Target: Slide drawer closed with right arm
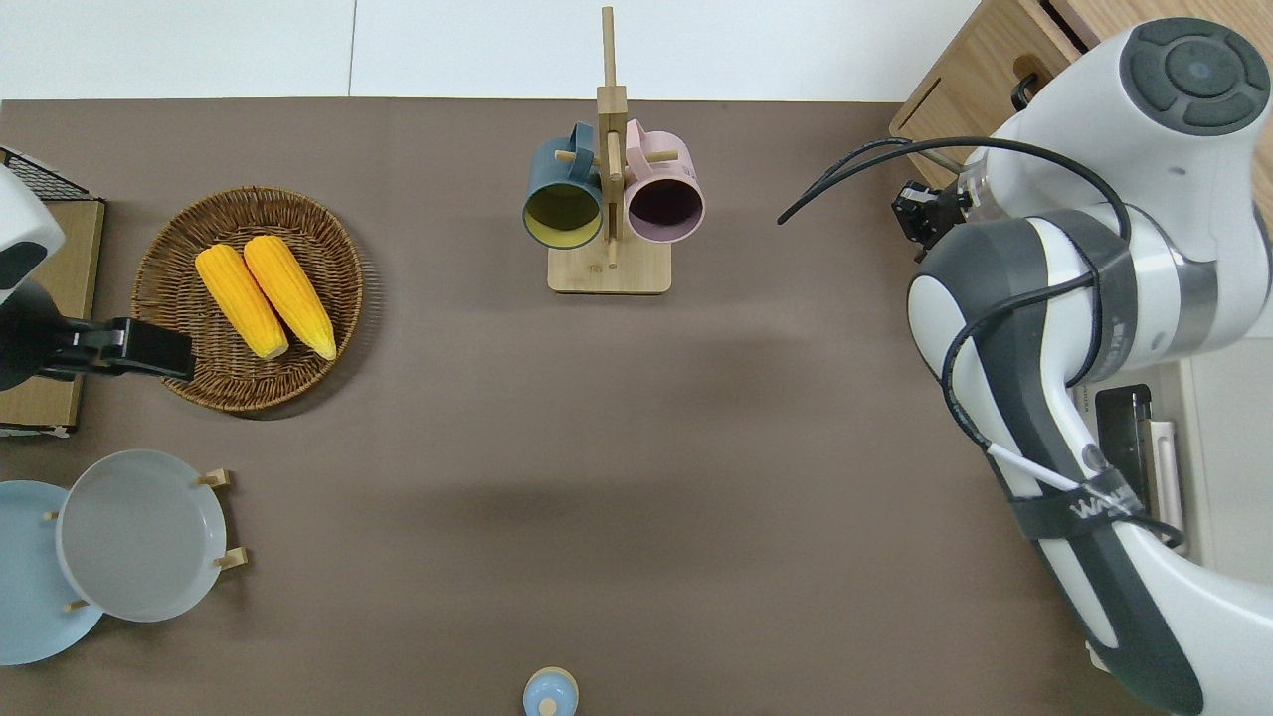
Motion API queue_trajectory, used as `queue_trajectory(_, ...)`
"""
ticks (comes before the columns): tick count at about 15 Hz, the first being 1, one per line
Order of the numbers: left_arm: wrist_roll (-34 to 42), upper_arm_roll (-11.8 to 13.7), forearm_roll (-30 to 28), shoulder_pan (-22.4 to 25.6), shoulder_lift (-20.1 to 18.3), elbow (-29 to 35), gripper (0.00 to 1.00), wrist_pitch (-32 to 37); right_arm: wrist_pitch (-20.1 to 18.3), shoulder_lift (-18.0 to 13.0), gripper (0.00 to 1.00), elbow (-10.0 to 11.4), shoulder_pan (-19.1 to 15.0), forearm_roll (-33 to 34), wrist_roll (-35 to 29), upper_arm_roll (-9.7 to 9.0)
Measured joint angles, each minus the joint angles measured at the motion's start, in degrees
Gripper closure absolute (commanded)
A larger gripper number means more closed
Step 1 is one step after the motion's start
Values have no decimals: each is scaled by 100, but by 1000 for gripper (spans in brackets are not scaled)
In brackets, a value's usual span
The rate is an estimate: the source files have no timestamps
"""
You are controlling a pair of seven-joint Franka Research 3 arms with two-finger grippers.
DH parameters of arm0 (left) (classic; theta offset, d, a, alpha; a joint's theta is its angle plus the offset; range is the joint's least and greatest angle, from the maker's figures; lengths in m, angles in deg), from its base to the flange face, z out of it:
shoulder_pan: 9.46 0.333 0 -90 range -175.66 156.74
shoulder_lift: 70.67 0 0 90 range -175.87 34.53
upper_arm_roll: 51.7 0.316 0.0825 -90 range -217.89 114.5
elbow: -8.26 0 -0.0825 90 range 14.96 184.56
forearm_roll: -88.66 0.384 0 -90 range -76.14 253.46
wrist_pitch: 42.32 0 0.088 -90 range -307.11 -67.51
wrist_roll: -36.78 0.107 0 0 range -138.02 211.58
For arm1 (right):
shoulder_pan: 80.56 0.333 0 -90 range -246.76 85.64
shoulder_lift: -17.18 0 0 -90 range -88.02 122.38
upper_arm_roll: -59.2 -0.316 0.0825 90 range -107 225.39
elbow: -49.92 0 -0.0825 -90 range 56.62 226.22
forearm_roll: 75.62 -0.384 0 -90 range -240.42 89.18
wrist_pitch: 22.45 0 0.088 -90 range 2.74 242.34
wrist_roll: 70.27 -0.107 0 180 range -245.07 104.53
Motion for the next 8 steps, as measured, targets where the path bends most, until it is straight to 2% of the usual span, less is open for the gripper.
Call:
queue_trajectory(4,0,0,0,0,0,0,7,0,-639,-422,1000,-3,171,-1,796,-2)
queue_trajectory(8,0,0,0,0,0,0,7,0,-1043,-856,1000,31,208,-53,1685,1)
